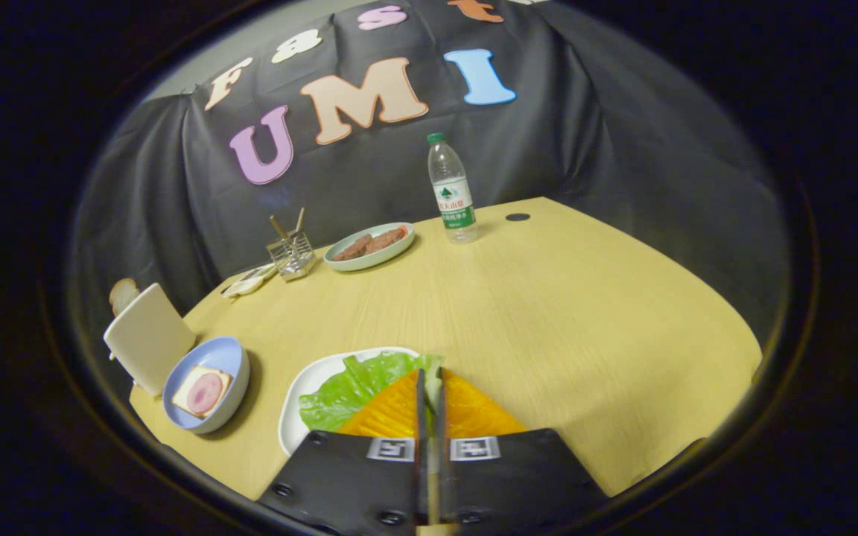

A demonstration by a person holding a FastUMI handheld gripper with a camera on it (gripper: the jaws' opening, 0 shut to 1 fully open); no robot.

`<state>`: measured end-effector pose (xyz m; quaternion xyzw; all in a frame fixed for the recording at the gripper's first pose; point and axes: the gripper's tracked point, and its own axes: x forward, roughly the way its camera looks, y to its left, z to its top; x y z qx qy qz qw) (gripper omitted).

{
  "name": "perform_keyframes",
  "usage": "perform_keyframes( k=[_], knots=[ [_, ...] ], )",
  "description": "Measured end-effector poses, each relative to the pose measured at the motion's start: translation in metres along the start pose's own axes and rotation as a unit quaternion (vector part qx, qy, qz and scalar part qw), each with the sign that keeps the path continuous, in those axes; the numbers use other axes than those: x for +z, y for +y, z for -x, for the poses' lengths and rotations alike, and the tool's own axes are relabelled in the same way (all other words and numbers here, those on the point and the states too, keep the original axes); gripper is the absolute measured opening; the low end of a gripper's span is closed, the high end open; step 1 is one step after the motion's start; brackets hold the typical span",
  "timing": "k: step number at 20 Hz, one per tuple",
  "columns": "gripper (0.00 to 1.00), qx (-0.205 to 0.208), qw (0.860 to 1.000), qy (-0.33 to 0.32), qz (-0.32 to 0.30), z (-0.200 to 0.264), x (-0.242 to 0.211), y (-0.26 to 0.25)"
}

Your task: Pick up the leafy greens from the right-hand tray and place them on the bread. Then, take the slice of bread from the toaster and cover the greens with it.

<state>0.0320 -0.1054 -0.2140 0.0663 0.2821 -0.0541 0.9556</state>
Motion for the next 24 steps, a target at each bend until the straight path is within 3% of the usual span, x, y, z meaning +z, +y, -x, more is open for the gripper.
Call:
perform_keyframes(
  k=[12,19,24],
  knots=[
    [0.03,0.031,0.997,-0.068,-0.013,0.036,0.039,0.031],
    [0.03,0.068,0.993,-0.091,0.009,0.052,0.049,0.083],
    [0.03,0.119,0.987,-0.109,0.018,0.065,0.055,0.143]
  ],
)
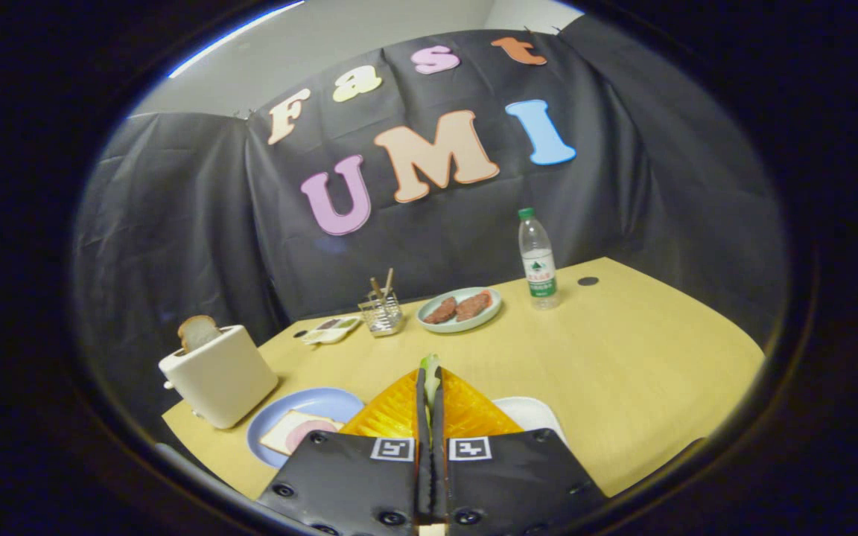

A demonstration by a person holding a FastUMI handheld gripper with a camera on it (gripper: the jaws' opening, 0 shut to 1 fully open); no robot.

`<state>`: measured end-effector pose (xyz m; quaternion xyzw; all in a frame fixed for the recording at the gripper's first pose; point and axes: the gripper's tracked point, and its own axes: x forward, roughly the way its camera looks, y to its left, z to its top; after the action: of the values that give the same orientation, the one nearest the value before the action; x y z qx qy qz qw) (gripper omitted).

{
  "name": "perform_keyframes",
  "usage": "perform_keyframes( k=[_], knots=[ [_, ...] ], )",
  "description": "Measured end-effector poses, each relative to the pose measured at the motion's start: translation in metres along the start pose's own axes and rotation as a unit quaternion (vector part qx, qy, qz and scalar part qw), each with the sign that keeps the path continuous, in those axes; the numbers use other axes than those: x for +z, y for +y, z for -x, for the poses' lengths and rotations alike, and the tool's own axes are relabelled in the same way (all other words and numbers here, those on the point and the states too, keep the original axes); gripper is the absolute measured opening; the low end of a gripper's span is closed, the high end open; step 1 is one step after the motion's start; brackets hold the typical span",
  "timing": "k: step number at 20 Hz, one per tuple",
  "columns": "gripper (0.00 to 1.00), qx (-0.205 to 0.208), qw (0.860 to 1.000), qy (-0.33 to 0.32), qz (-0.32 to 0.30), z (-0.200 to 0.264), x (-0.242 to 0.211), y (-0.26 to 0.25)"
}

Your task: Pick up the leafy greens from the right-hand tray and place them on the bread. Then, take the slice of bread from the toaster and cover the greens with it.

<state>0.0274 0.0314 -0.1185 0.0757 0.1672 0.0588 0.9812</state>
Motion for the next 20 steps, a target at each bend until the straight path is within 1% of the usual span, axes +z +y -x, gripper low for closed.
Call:
perform_keyframes(
  k=[3,7,11,13,17,19,20],
  knots=[
    [0.03,0.040,0.999,-0.007,0.007,0.001,0.002,0.041],
    [0.03,0.096,0.995,-0.001,0.010,-0.001,-0.005,0.096],
    [0.03,0.156,0.988,0.018,0.006,-0.003,-0.020,0.156],
    [0.03,0.179,0.983,0.030,0.008,-0.007,-0.030,0.183],
    [0.03,0.202,0.977,0.064,-0.002,-0.023,-0.059,0.223],
    [0.03,0.195,0.976,0.094,-0.006,-0.032,-0.078,0.224],
    [0.03,0.179,0.978,0.104,-0.002,-0.037,-0.083,0.217]
  ],
)
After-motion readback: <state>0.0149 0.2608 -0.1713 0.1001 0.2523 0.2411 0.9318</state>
